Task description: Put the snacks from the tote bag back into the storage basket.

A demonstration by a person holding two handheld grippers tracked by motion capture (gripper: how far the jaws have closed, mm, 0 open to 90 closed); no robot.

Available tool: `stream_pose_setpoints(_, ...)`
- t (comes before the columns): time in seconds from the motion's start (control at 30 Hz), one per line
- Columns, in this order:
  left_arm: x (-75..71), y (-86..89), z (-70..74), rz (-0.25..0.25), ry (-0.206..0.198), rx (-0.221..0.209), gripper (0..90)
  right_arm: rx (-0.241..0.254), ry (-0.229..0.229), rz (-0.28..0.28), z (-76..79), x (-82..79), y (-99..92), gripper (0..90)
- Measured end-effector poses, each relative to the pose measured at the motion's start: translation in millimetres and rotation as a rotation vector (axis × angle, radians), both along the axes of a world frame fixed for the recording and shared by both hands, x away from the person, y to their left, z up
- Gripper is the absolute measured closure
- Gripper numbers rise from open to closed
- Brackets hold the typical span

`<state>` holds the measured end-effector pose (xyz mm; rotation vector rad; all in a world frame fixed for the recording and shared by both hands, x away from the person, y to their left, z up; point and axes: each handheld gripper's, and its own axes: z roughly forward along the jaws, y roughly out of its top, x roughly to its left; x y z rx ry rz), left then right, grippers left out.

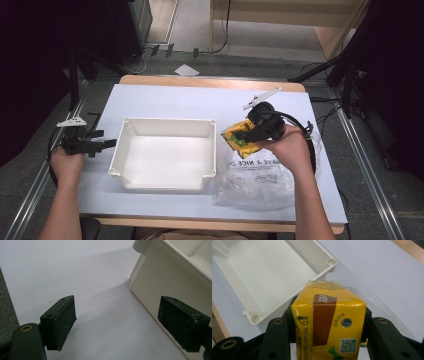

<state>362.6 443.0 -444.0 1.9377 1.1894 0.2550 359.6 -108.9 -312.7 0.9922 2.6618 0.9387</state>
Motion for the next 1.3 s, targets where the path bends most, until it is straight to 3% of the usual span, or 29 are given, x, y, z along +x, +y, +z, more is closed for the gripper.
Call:
stream_pose_setpoints(0.6, -1.9, 1.4, -0.2, 0.002, 0.000, -0.003, 16.1, 0.006, -0.018, 0.064, 9.7, 0.7, 23.4, 54.9)
stream_pose_setpoints(1.1, -3.6, 2.0, -0.2, -0.003, 0.002, 0.002, 16.1, 0.009, -0.063, 0.092, 14.3, 0.5, 42.7, 54.8)
stream_pose_setpoints(1.3, -4.2, 2.4, -0.2, 0.000, 0.007, 0.001, 16.1, 0.013, -0.053, 0.110, 13.6, 1.1, 50.4, 54.8)
